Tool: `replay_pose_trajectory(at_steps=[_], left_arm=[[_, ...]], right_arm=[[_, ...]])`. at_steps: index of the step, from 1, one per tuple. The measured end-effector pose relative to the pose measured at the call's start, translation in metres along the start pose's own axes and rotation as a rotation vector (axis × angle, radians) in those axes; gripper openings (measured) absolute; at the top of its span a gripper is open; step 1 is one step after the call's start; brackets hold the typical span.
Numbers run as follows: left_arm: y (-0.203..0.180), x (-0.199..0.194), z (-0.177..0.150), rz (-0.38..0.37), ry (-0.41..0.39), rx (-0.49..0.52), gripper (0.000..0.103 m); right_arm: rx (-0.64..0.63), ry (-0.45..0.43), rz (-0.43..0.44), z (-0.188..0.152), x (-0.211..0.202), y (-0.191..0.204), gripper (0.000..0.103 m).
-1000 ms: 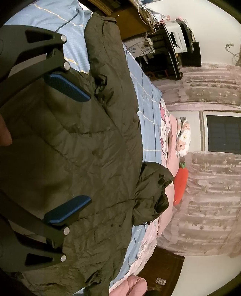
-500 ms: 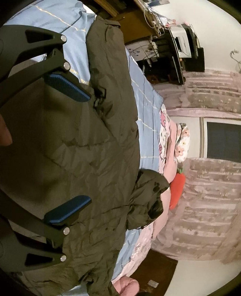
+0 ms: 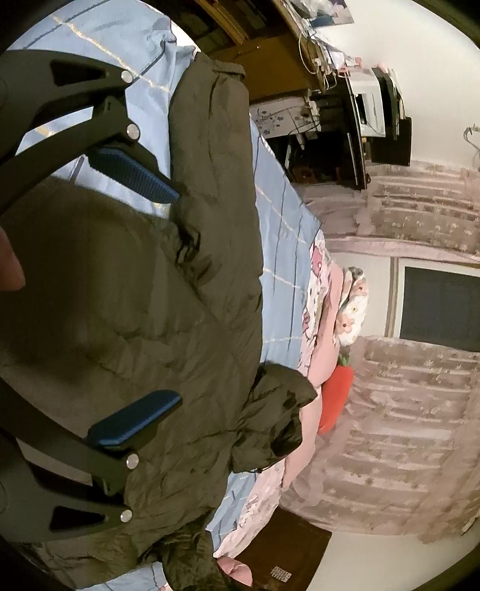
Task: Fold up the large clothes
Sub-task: 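Lift the sleeve with the right gripper and fold it across the jacket body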
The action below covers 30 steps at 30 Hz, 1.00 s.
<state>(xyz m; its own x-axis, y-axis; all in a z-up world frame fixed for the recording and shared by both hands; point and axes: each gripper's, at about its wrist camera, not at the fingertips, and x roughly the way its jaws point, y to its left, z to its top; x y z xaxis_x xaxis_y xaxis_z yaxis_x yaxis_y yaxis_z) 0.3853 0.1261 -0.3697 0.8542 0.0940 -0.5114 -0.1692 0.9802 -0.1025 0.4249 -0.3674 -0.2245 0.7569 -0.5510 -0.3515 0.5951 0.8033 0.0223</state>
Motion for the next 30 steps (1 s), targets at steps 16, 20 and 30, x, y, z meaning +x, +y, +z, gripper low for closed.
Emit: replay_pose_trajectory(at_steps=[16,20,30], left_arm=[[0.043,-0.005,0.004,0.028,0.013,-0.05,0.101],[0.049,-0.004,0.002,0.033,0.02,-0.054,0.101],[0.058,-0.001,0.003,0.044,0.025,-0.061,0.101]], right_arm=[[-0.217,0.003,0.177,-0.029,-0.056,0.161,0.004],[-0.272,0.029,0.232,-0.048,-0.058,0.201,0.004],[-0.346,0.14,0.315,-0.102,-0.043,0.281,0.004]])
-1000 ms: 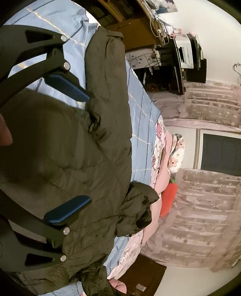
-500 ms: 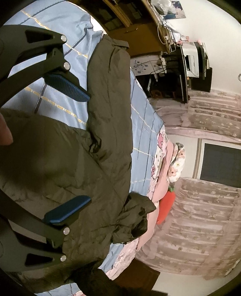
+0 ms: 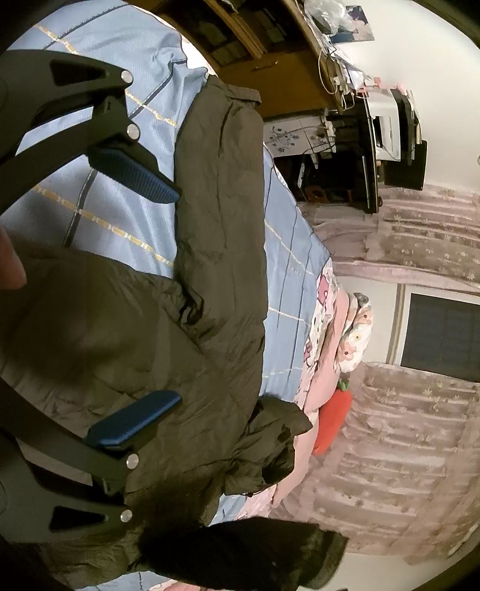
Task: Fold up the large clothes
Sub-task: 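Lift the sleeve with the right gripper and fold it across the jacket body, then open the right gripper to release the sleeve and withdraw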
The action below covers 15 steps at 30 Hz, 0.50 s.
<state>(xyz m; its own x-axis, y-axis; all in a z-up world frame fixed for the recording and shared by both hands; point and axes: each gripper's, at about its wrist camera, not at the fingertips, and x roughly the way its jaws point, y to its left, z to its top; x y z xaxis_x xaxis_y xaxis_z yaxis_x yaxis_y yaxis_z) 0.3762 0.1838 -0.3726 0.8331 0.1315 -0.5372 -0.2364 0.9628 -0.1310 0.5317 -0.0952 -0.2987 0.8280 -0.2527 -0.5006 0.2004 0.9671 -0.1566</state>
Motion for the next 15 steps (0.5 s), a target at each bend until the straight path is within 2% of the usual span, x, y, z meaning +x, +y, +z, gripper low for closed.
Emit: replay_pose_trajectory(at_steps=[6,7,9,10,11,13,15], left_arm=[[0.001,0.001,0.0,-0.001,0.003,-0.002,0.101],[0.001,0.002,0.0,-0.002,0.004,-0.002,0.101],[0.001,0.002,0.0,0.001,0.003,0.001,0.101],[0.001,0.002,0.0,0.001,0.004,0.003,0.101],[0.001,0.002,0.0,0.001,0.005,0.003,0.101],[0.002,0.004,-0.001,0.002,0.009,0.004,0.101],[0.002,0.004,-0.001,0.002,0.01,0.004,0.101]], right_arm=[[0.018,0.072,0.044,-0.014,0.025,0.029,0.008],[0.019,0.087,0.054,-0.017,0.03,0.034,0.015],[0.04,0.111,0.069,-0.021,0.038,0.04,0.038],[0.051,0.124,0.076,-0.023,0.042,0.043,0.062],[0.061,0.136,0.082,-0.026,0.044,0.044,0.075],[0.084,0.164,0.115,-0.031,0.049,0.05,0.08],[0.121,0.179,0.201,-0.032,0.049,0.052,0.085]])
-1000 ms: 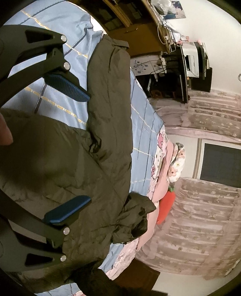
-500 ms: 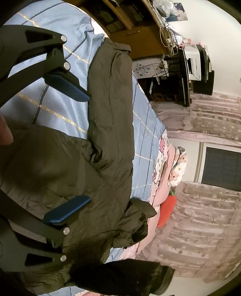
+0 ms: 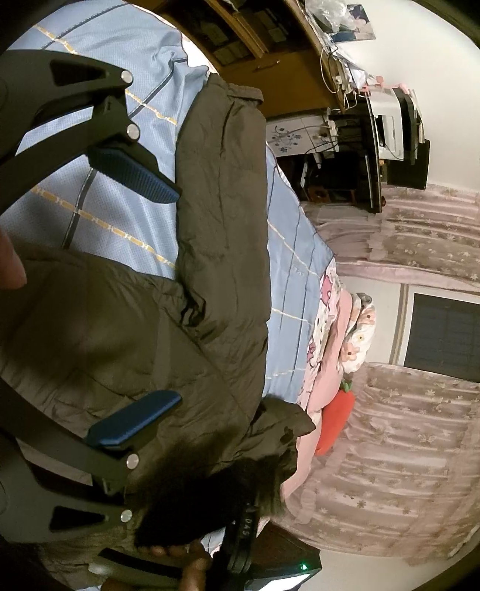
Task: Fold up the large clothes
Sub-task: 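Open the right gripper to release the sleeve and withdraw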
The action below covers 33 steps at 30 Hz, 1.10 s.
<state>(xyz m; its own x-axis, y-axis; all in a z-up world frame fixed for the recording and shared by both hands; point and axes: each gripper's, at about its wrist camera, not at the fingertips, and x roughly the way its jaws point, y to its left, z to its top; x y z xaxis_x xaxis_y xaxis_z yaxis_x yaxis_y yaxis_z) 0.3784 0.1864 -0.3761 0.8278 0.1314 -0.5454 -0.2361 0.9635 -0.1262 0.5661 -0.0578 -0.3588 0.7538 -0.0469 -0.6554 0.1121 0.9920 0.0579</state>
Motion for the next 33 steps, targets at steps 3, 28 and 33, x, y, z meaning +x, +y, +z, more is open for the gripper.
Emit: replay_pose_trajectory(at_steps=[3,28,33], left_arm=[[0.001,0.001,-0.001,-0.003,0.003,-0.002,0.101],[-0.042,-0.042,-0.01,-0.026,0.019,0.138,0.101],[-0.051,-0.1,-0.02,-0.061,0.006,0.175,0.101]], right_arm=[[0.066,0.046,0.186,-0.002,-0.003,0.004,0.093],[-0.174,-0.122,-0.286,-0.143,-0.275,-0.046,0.102],[-0.109,-0.105,-0.242,-0.161,-0.307,-0.061,0.102]])
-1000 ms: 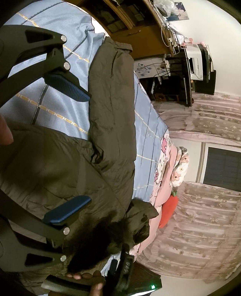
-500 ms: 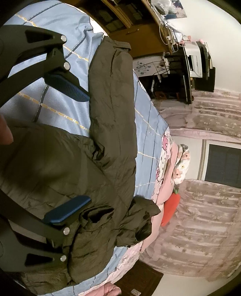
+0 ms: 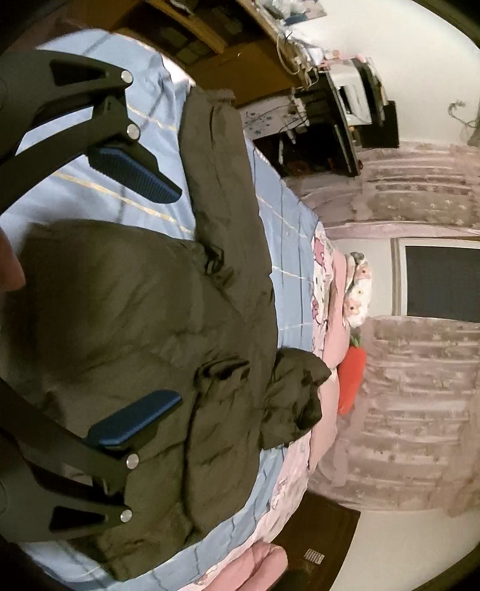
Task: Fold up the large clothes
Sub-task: 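Open the right gripper to release the sleeve and withdraw, then move the left gripper to the other sleeve and grasp its cuff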
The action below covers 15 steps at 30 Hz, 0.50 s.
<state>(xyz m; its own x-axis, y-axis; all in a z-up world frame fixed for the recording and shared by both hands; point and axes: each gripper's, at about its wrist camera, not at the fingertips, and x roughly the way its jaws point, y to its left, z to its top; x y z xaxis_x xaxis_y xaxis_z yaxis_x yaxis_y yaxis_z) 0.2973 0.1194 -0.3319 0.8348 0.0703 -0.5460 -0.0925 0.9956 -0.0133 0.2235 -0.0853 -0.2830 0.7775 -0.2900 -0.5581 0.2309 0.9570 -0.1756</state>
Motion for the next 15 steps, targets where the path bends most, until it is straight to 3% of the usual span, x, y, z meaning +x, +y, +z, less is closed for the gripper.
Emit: replay_pose_trajectory(at_steps=[7,15], left_arm=[[-0.002,-0.095,-0.028,0.025,0.077,-0.048,0.101],[-0.004,-0.167,-0.027,0.11,0.05,-0.007,0.101]], right_arm=[[0.072,0.017,0.058,-0.013,-0.032,-0.015,0.102],[0.128,-0.028,0.128,-0.021,-0.072,-0.03,0.102]])
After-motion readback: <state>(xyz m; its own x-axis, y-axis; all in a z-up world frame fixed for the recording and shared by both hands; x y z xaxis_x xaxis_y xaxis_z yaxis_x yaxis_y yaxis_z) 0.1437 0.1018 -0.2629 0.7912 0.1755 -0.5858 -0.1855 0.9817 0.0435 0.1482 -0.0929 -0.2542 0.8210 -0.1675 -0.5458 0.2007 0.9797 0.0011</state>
